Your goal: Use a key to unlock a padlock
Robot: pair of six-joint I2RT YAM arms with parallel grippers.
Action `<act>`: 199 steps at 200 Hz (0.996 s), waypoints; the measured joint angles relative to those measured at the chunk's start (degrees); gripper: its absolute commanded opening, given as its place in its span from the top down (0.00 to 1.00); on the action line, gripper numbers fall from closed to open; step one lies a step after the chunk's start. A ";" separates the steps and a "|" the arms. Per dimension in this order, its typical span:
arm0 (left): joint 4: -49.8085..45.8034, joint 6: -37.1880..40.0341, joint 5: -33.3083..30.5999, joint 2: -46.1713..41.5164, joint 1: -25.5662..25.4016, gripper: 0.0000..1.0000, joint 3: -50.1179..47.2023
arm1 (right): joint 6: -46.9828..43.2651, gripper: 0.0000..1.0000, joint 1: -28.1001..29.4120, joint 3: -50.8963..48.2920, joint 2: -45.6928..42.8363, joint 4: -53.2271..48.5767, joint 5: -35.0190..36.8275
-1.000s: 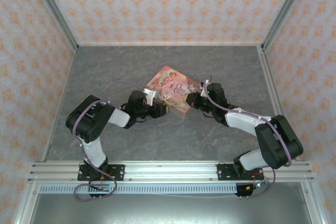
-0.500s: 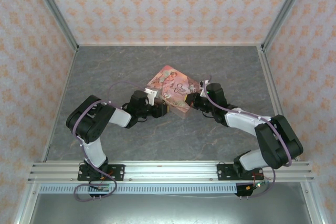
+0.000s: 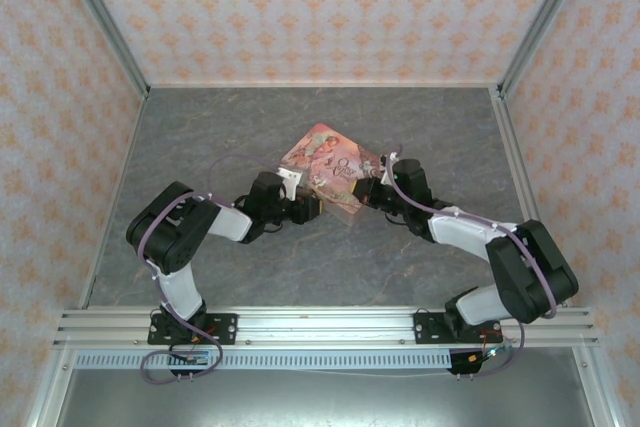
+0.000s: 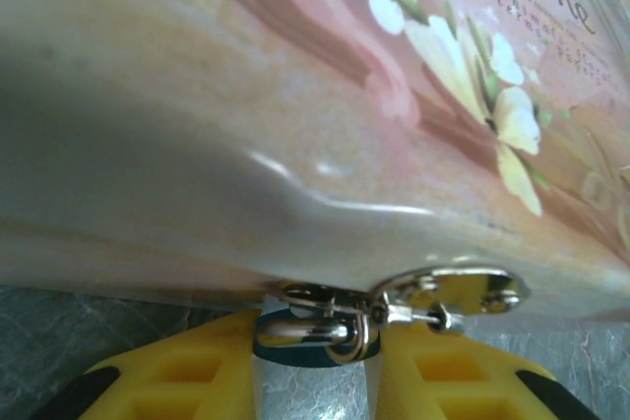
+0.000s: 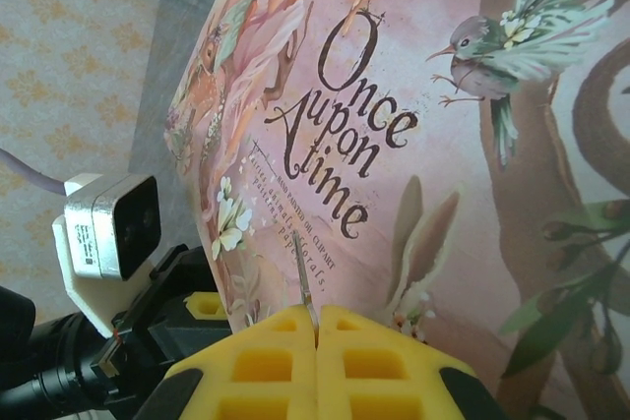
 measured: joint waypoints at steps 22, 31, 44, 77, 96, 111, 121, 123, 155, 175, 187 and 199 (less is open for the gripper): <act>-1.09 -0.48 -0.96 -0.76 -0.61 0.72 0.00 | -1.55 1.00 0.09 -0.68 -2.99 -1.66 0.83; -1.86 -0.92 -1.31 -1.22 -0.87 0.72 0.00 | -2.32 1.00 0.13 -0.79 -4.42 -2.45 1.11; -3.06 -1.95 -1.92 -1.95 -1.31 0.73 0.00 | -3.72 1.00 0.13 -0.92 -6.54 -3.39 1.51; -8.92 -6.16 -2.73 -4.83 -2.56 0.76 0.46 | -8.92 1.00 0.24 -3.34 -12.98 -4.83 1.46; -13.07 -9.27 -3.41 -6.99 -3.04 0.76 1.31 | -13.14 1.00 1.33 -4.44 -17.09 -7.52 1.92; -16.31 -11.63 -3.72 -9.31 -3.17 0.77 1.86 | -16.63 1.00 3.30 -4.66 -19.82 -9.79 2.49; -18.43 -13.25 -3.82 -11.02 -3.17 0.78 2.43 | -18.47 1.00 4.50 -4.87 -21.03 -10.56 2.82; -18.88 -13.55 -3.89 -11.34 -3.17 0.78 2.56 | -18.84 1.00 4.76 -4.94 -21.27 -10.69 2.86; -23.91 -18.12 -3.93 -14.99 -3.17 0.78 4.81 | -23.04 1.00 8.74 -6.19 -22.27 -12.15 4.42; -26.43 -20.90 -3.91 -16.11 -3.17 0.78 5.86 | -24.57 1.00 11.56 -6.36 -21.59 -12.87 5.66; -27.69 -22.45 -3.91 -16.46 -3.17 0.80 6.36 | -25.35 1.00 13.07 -6.36 -20.76 -12.96 6.45; -29.40 -23.87 -3.89 -16.74 -3.17 0.82 7.04 | -25.83 1.00 14.05 -6.36 -19.63 -12.98 7.08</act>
